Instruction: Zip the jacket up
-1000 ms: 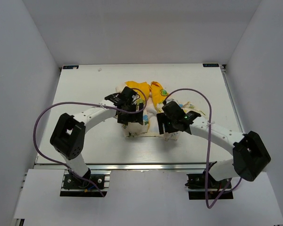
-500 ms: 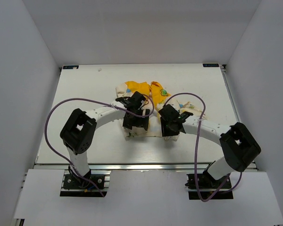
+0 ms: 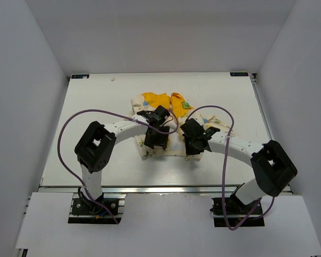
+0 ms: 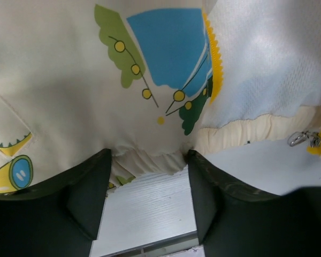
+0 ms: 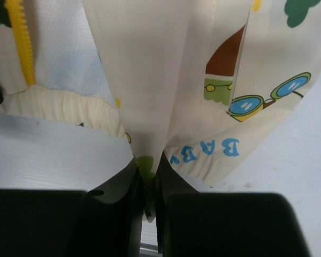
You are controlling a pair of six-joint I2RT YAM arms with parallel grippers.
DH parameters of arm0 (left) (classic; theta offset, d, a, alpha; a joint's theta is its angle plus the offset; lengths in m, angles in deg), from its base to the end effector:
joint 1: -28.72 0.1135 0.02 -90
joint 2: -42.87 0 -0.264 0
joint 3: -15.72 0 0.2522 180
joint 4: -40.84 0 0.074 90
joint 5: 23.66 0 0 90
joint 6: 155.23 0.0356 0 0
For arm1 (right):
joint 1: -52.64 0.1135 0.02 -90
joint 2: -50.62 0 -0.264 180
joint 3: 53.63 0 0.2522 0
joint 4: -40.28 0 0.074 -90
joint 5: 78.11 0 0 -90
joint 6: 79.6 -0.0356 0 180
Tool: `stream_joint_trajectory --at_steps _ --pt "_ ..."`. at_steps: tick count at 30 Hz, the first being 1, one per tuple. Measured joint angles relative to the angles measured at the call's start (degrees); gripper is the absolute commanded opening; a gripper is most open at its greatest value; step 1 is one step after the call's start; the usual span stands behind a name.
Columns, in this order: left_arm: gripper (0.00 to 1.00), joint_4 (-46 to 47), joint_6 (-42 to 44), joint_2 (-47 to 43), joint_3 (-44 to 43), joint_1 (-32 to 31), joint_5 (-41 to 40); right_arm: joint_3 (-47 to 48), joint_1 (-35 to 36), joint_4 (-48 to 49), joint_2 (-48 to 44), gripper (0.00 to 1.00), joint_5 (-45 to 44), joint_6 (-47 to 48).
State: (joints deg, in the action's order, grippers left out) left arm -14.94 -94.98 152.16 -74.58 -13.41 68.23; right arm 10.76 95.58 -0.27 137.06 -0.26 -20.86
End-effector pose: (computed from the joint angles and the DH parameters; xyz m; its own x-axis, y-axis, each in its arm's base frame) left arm 0.2769 -0.2521 0.1749 -0.9571 0.1970 -0.2123 0.2326 0.9597 -0.1580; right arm 0.2155 0.1903 0.1857 -0.8644 -0.1114 -0.4904 -0.1714 0.9820 0.0791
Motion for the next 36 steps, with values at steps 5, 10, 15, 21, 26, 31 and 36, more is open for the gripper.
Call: stream_joint_trajectory --at_steps 5,10,15,21,26,31,36 --pt "0.69 -0.24 0.28 1.36 -1.16 -0.04 0.02 -0.31 -0.07 0.79 -1.97 0.0 1.64 0.37" --pt "0.72 -0.63 0.48 2.91 -2.23 -0.24 0.0 -0.46 -0.35 1.81 -2.14 0.0 2.89 0.37" --pt "0.72 -0.87 0.52 2.91 -2.34 -0.83 -0.04 -0.87 -0.59 2.51 -2.19 0.0 3.5 0.37" --pt "0.73 -0.83 -0.13 3.17 -2.47 -0.94 -0.04 -1.75 -0.59 3.87 -2.36 0.0 4.0 0.31" --pt "0.79 -0.87 -1.38 3.91 -3.41 -1.01 0.04 -3.08 -0.68 5.14 -2.38 0.0 4.85 0.11" --pt "0.78 -0.76 -2.58 3.96 -3.54 -1.14 0.0 -4.52 -0.87 6.78 -1.68 0.0 5.44 -0.11" --pt "0.62 -1.2 -4.17 4.5 -4.02 -1.27 -1.79 -4.63 -0.9 7.91 -0.57 0.0 6.21 -0.13"
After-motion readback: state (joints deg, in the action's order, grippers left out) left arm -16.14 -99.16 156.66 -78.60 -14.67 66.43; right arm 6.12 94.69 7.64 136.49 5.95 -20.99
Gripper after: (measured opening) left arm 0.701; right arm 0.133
